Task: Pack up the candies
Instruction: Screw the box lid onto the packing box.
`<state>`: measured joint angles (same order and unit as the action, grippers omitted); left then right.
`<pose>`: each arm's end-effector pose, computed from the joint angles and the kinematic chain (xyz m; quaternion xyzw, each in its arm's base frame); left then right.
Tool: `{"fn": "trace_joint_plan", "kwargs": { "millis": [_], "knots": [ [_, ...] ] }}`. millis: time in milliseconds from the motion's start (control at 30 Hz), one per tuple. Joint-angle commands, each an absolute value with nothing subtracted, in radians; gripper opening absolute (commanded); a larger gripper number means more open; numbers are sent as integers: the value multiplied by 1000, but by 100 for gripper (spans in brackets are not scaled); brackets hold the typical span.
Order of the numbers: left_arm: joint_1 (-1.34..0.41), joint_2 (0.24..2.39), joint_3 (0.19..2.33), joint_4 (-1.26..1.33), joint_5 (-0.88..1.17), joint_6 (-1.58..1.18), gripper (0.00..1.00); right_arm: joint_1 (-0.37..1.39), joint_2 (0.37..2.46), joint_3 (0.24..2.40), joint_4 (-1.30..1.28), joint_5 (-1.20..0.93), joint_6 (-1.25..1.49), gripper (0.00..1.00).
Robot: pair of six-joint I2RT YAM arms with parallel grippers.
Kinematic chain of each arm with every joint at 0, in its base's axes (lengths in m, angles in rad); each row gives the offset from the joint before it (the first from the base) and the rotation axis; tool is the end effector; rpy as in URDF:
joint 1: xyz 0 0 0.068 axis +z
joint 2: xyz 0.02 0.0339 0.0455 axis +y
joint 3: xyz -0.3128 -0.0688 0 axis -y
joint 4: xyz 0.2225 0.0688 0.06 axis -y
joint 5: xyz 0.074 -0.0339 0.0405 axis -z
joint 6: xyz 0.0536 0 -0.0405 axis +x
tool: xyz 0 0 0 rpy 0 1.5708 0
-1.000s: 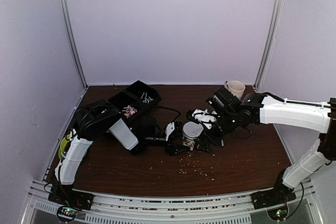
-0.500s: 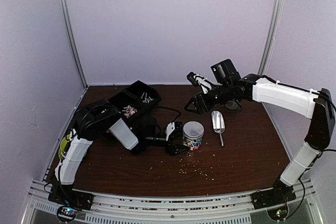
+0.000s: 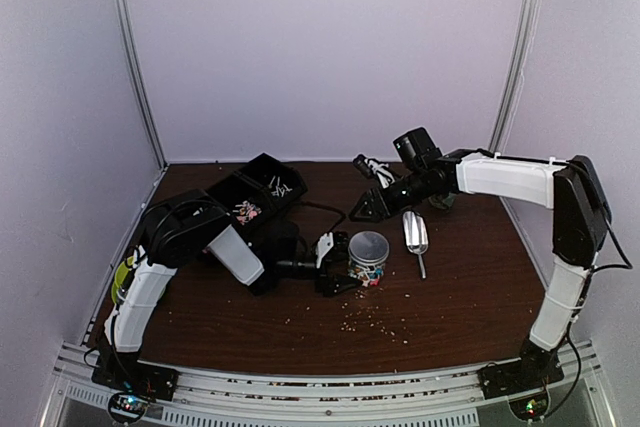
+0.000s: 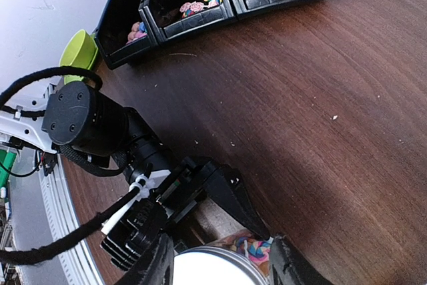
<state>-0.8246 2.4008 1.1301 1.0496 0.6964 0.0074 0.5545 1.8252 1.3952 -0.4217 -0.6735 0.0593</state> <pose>0.3048 -0.3804 0.1045 0.4916 0.5852 -0.4778 0.4331 0.3244 0.2403 0.2908 -0.3292 0.8280 0.3952 0.2231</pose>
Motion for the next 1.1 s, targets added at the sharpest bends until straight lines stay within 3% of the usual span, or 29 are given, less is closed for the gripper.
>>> {"fn": "trace_joint_plan", "kwargs": {
  "millis": [0,467,700,1067],
  "knots": [
    [-823,2429,1123,925,696,25,80,536,1848,1392,-415,-735,59,48],
    [-824,2431,1128,923,701,24,80,531,1848,1297,-402,-761,35,47],
    [-824,2430,1128,923,700,21,80,529,1822,1259,-395,-758,36,37],
    [-822,2431,1130,922,699,17,80,522,1758,1158,-355,-716,44,34]
  ]
}}
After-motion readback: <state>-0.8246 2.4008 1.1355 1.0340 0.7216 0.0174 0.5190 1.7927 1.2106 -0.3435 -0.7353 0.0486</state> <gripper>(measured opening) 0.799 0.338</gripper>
